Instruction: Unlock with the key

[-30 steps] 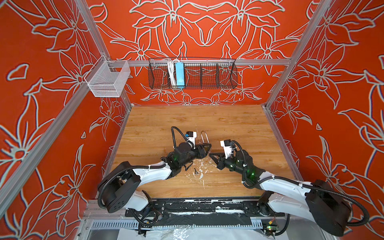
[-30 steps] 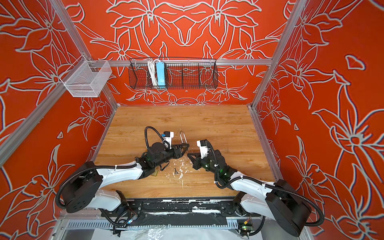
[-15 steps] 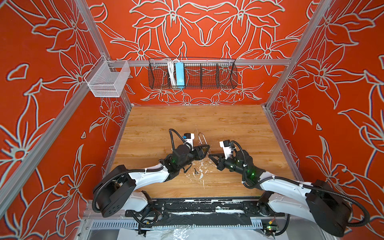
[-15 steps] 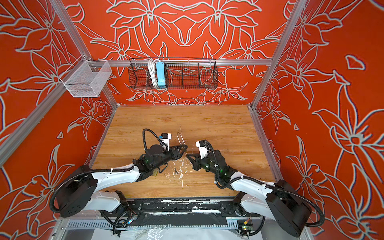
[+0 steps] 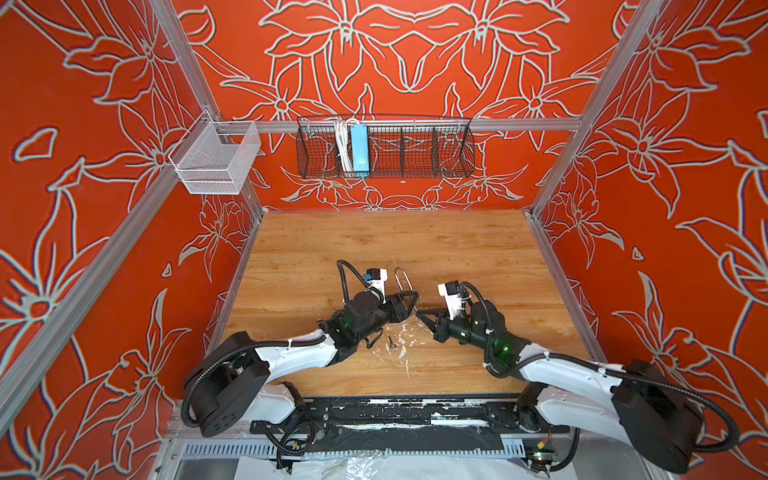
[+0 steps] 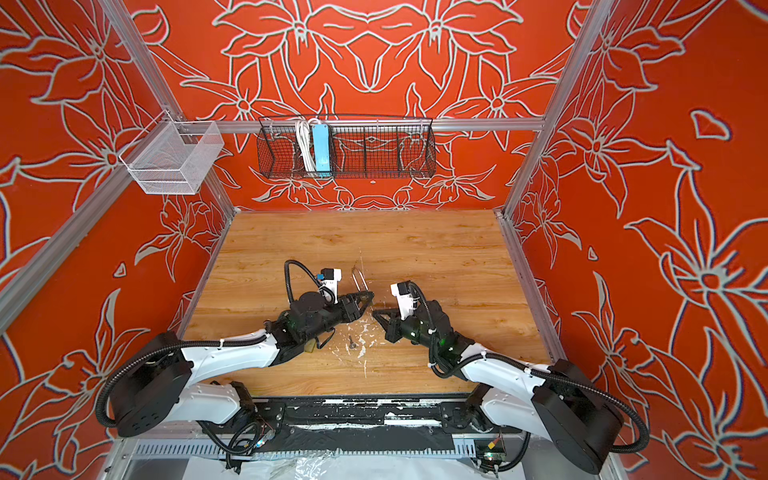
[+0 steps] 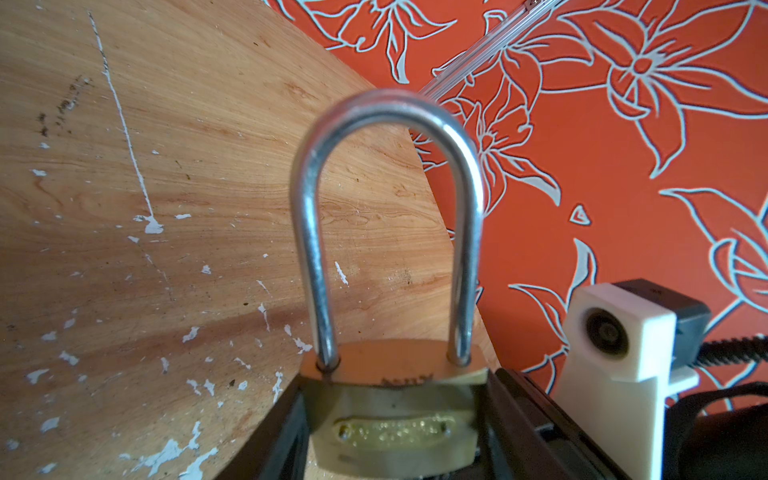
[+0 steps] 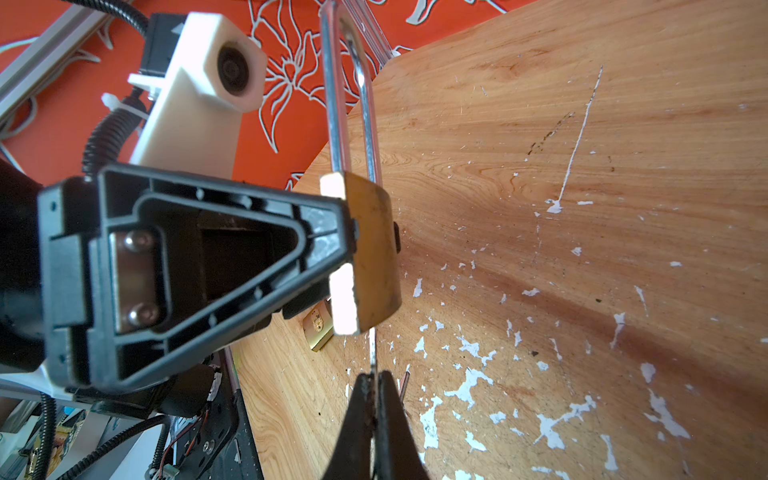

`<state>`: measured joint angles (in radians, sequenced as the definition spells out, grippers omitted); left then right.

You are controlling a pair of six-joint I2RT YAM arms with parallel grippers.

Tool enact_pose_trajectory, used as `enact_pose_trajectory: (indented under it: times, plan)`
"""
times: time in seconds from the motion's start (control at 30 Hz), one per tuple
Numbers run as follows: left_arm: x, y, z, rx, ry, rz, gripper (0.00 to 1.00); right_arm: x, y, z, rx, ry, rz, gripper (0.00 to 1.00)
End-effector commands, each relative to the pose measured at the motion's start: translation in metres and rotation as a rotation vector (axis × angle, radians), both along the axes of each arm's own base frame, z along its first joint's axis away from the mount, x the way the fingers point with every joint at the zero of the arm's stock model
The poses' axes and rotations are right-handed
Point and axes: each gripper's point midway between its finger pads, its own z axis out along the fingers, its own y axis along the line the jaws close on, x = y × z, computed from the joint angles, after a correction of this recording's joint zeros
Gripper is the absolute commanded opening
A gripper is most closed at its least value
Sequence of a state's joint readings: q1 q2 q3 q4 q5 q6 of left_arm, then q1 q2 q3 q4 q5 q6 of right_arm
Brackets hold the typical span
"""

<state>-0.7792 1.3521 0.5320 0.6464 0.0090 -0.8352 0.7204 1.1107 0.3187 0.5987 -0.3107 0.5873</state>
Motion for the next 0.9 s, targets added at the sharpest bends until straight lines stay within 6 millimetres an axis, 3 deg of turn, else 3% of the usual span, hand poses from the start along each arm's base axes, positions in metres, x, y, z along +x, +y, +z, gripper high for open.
enact_pose_trajectory:
  times: [0.0, 0.3, 0.57, 0.87]
  plan:
    - [0.008, 0.020, -0.040, 0.184, 0.053, 0.057, 0.00, 0.021, -0.001, 0.053, 0.081, -0.122, -0.072, 0.00]
    - [0.009, 0.012, -0.050, 0.198, 0.051, 0.026, 0.00, 0.044, 0.008, 0.086, 0.088, -0.179, -0.114, 0.00]
    - [0.010, 0.006, -0.057, 0.241, 0.075, 0.007, 0.00, 0.052, 0.015, 0.110, 0.105, -0.223, -0.108, 0.00]
    - [0.011, 0.001, -0.065, 0.280, 0.115, -0.014, 0.00, 0.049, 0.003, 0.107, 0.059, -0.239, -0.136, 0.00]
